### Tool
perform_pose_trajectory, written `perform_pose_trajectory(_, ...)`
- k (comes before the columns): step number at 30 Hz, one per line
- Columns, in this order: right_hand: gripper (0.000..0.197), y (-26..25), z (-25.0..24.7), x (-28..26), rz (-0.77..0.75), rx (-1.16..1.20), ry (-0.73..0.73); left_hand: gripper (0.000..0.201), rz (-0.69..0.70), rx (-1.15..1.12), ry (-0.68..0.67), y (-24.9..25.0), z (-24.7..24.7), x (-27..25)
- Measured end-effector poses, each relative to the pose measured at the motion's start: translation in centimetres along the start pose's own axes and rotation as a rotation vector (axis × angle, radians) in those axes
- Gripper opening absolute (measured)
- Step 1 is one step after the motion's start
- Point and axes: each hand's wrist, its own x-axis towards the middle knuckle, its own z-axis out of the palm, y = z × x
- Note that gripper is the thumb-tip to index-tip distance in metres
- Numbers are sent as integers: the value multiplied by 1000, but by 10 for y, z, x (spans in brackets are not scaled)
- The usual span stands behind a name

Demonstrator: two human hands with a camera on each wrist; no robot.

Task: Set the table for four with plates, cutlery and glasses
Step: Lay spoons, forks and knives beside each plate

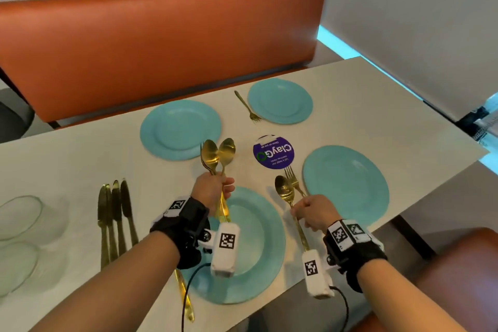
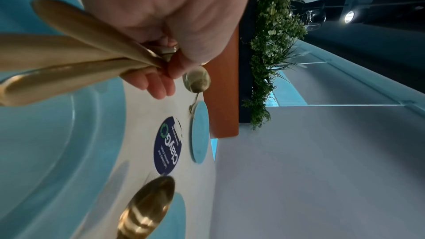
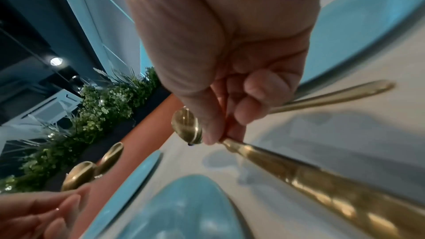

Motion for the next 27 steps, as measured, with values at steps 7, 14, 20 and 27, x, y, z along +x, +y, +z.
perform_pose_trajectory(7,27,7,17,0,-21,-147,13,20,2,-49,35,2,-9,-2)
perform_pose_trajectory(14,32,2,23,6,-24,-276,3,21,20,-71,29,9,-13,-5)
perform_pose_trajectory(20,29,-2,23,11,-7,-349,56,18,28,-63,51,14,-20,0)
perform_pose_trajectory(27,38,-10,24,21,-12,-417,80,13,47,-69,76,30,-36,5)
